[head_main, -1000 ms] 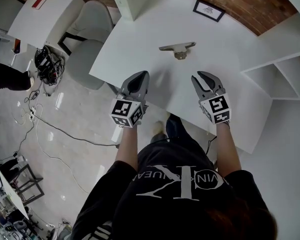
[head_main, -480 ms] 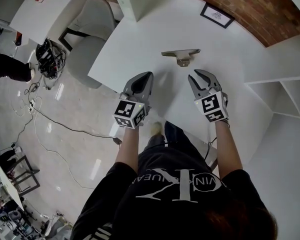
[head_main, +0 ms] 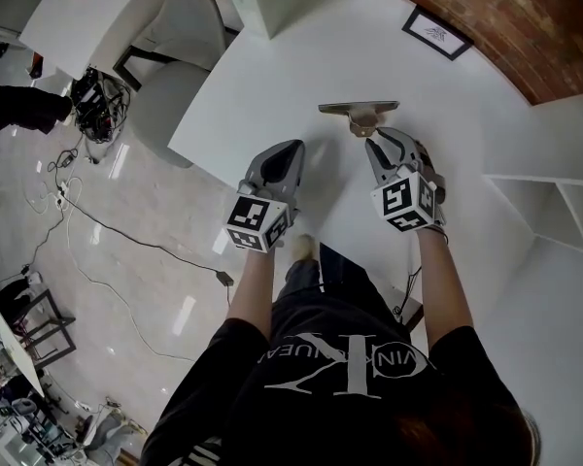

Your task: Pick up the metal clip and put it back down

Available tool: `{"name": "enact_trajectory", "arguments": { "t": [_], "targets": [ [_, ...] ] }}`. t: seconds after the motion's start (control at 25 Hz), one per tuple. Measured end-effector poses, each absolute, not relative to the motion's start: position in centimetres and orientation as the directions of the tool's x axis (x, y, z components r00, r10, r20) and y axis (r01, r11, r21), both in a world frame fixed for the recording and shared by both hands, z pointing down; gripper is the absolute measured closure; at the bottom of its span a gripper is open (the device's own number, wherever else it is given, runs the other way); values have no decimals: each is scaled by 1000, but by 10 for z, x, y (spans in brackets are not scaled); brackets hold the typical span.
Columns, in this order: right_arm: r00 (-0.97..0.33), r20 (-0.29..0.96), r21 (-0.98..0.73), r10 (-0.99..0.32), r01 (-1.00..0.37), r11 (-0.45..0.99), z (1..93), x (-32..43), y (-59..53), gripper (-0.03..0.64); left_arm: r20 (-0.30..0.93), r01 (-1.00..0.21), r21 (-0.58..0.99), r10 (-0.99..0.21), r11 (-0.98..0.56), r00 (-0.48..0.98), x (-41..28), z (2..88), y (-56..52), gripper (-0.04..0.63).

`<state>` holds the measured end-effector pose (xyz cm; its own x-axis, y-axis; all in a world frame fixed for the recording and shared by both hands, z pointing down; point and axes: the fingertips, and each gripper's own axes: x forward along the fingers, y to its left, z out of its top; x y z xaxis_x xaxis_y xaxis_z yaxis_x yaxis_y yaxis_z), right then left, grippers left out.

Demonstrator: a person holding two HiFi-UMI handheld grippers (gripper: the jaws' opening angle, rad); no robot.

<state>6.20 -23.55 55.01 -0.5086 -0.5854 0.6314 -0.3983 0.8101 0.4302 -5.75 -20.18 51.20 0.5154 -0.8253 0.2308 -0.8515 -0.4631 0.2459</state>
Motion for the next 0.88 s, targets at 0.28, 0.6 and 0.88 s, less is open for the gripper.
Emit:
{"name": "enact_trajectory", "arguments": {
  "t": [0.28, 0.6, 0.88],
  "targets": [
    [-466, 667, 504, -581, -292, 813, 567, 61, -250, 551, 237, -853, 249, -826, -458, 512, -51, 518, -211, 589],
    [-440, 663, 600, -605, -171, 782, 576, 55, -260, 551, 239, -854, 261, -827, -451, 509, -49, 524, -215, 589],
    [-442, 659, 639, -609, -99, 763, 581, 49, -264, 551, 237, -850, 269, -825, -452, 513, -48, 526, -214, 589]
  ]
}}
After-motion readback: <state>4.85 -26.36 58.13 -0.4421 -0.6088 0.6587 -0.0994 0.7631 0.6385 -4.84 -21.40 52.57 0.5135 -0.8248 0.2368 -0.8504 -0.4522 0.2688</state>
